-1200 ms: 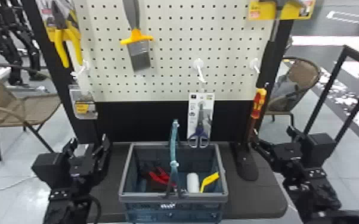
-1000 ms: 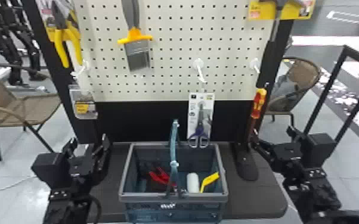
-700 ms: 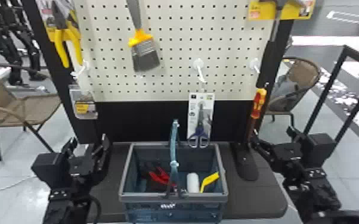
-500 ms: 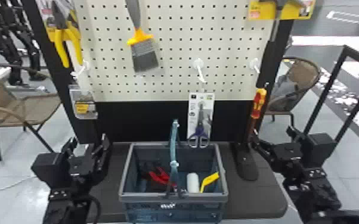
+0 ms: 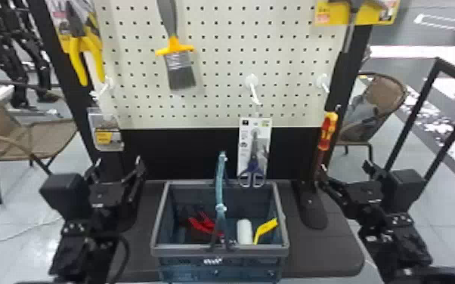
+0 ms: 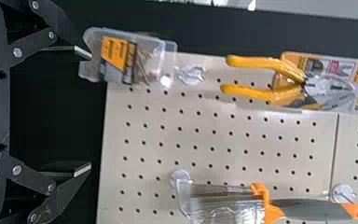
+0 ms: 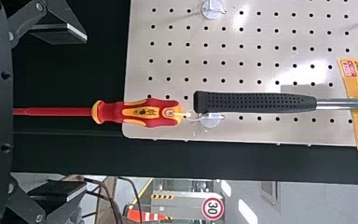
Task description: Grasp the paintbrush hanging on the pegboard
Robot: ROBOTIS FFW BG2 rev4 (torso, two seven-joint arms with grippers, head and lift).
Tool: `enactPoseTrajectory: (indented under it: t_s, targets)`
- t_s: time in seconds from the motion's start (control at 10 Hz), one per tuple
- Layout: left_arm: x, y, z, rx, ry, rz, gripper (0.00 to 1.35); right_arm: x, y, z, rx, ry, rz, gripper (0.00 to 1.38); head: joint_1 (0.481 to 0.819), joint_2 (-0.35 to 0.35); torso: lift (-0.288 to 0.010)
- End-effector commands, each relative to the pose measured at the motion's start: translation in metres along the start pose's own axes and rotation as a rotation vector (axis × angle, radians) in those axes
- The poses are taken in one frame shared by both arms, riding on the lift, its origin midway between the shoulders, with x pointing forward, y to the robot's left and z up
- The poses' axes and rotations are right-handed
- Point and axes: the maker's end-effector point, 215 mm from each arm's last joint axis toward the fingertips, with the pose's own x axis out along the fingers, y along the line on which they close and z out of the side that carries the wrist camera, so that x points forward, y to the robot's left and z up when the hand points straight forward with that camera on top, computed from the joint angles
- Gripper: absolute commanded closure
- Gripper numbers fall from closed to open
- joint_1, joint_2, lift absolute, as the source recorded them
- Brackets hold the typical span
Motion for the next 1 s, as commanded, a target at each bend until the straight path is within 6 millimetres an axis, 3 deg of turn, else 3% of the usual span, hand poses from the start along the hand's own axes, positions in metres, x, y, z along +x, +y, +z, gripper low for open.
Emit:
enactPoseTrajectory:
  t_s: [0.0, 0.4, 0.6, 0.9]
  targets:
    - [0.014, -0.006, 0.019, -0.030, 0.030, -0.037, 0.44, 0.000, 0.001, -0.001, 0.001, 0.001, 0.003, 0.18, 0.549, 0.000, -0.100]
    - [0.056, -0.020, 0.092, -0.072, -0.033, -0.181, 0.44, 0.000, 0.001, 0.002, -0.001, -0.003, 0.005, 0.18, 0.549, 0.000, -0.100]
    - [0.065, -0.033, 0.126, -0.056, -0.043, -0.217, 0.44, 0.000, 0.001, 0.002, -0.001, -0.003, 0.003, 0.18, 0.549, 0.000, -0.100]
    - [0.072, -0.052, 0.157, -0.055, -0.022, -0.256, 0.44, 0.000, 0.000, 0.002, -0.001, -0.002, 0.003, 0.18, 0.549, 0.000, -0.100]
